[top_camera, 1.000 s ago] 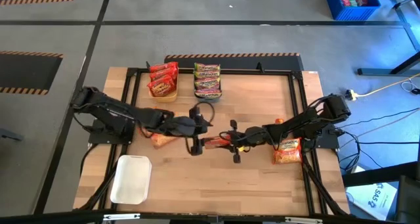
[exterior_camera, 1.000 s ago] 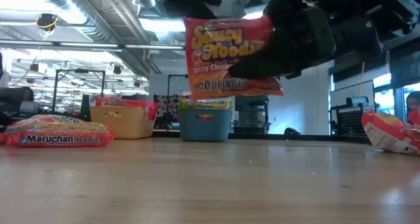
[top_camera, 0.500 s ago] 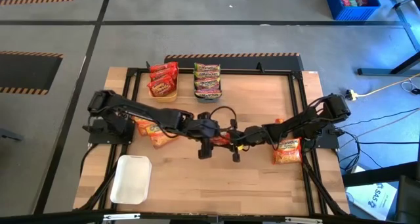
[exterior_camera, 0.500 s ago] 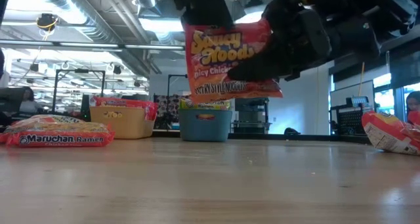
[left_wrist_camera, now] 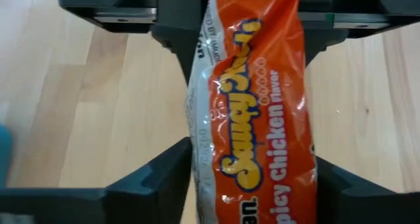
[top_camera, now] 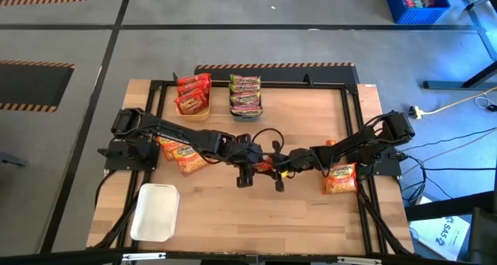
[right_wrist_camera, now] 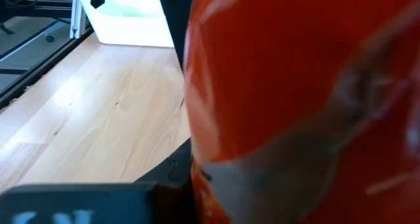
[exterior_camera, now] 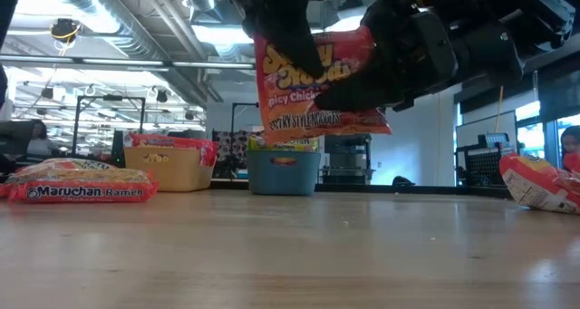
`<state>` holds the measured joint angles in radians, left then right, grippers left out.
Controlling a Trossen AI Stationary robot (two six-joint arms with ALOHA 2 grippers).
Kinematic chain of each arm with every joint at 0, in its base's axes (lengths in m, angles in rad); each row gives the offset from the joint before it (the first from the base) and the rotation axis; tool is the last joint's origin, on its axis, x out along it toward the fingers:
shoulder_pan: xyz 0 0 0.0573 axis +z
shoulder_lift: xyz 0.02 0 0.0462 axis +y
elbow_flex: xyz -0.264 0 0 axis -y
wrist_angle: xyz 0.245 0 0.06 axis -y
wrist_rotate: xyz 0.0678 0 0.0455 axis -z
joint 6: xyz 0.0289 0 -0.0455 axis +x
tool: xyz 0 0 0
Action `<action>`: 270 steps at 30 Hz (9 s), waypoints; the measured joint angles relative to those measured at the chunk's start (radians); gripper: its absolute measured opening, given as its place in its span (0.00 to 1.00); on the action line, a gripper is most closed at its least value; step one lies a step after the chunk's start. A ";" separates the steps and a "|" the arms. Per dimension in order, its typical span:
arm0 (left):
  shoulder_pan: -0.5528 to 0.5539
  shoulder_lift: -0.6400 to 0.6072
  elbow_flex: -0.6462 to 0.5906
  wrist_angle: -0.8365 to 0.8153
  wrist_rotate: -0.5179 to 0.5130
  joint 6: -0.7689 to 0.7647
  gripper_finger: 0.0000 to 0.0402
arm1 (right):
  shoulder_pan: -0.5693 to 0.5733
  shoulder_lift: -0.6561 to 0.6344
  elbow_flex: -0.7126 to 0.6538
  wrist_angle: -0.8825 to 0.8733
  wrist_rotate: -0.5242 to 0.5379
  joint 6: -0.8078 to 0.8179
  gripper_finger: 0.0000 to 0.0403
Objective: Sort Maruchan noodles
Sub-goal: Put the orange noodle pack into the yellow bin, then put the yellow noodle pack into the white bin
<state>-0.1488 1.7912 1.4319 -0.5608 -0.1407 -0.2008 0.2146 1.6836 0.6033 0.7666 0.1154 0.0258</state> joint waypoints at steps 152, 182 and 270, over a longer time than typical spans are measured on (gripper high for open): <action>0.144 -0.449 -0.607 0.263 -0.002 -0.012 0.49 | 0.174 -0.337 0.384 -1.884 0.151 0.827 0.71; -0.071 -0.146 -0.659 0.664 -0.038 -0.053 0.48 | -0.051 -0.338 0.038 -1.263 -0.057 0.716 0.71; 0.179 0.121 -0.573 1.047 0.144 -0.322 0.66 | -0.011 -0.082 -0.110 -0.514 0.050 0.463 0.71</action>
<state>0.0300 1.9123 0.8586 0.4862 0.0030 -0.5233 0.2039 1.6013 0.4934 0.2528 0.1651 0.4892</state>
